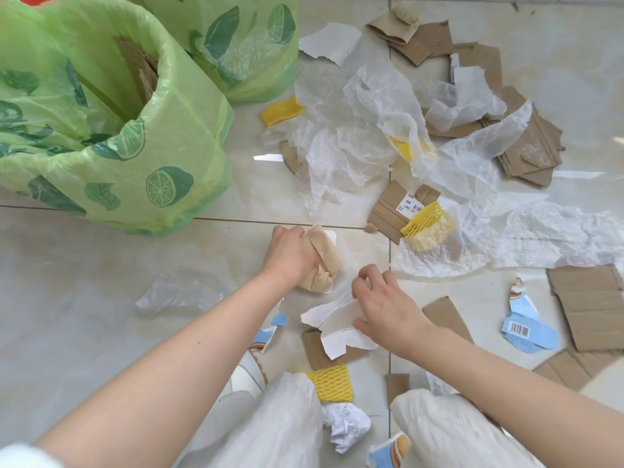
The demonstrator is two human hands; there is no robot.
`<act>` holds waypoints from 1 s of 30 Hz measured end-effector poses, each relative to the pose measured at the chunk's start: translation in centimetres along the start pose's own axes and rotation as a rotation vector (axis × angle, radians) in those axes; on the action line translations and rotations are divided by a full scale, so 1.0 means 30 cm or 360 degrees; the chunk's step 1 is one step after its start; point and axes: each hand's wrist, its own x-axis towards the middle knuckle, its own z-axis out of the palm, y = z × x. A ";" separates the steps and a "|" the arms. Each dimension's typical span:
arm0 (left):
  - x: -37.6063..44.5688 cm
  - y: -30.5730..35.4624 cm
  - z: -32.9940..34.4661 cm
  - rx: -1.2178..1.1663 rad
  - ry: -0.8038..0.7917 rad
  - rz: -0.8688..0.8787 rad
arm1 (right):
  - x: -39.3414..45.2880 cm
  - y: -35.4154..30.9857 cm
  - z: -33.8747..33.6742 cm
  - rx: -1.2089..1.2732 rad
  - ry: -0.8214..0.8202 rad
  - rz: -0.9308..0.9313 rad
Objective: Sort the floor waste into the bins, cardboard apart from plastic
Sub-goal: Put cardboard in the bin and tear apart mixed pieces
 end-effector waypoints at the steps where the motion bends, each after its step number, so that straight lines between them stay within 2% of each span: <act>1: 0.001 0.002 -0.002 -0.0042 0.0010 -0.0027 | -0.001 -0.001 0.005 0.0047 -0.0009 0.0015; 4: -0.006 -0.015 -0.015 -0.0298 0.0037 -0.0106 | 0.005 -0.001 0.016 0.0150 -0.0033 0.0091; 8: -0.033 -0.062 -0.083 -0.0531 0.0046 -0.0061 | 0.011 -0.001 0.015 0.0210 -0.0017 0.0241; 13: -0.106 -0.141 -0.226 -0.0647 -0.0183 0.0045 | 0.017 0.042 -0.007 0.0583 -0.0100 0.0357; 16: -0.157 -0.175 -0.287 -0.0451 -0.0396 0.0064 | 0.021 0.095 -0.046 0.0668 -0.0057 0.0407; 19: -0.184 -0.213 -0.274 0.0129 -0.0705 0.0071 | 0.012 0.113 -0.090 0.0769 0.0135 0.0410; 21: -0.189 -0.234 -0.228 0.0376 -0.0830 0.0071 | 0.000 0.104 -0.113 0.0812 0.0191 0.0371; 26: -0.171 -0.234 -0.129 0.0484 -0.0851 0.0115 | -0.028 0.052 -0.134 0.0906 0.0122 0.0209; 30: -0.150 -0.210 -0.097 0.0415 -0.0821 0.0165 | -0.035 0.025 -0.135 0.0741 -0.0051 0.0073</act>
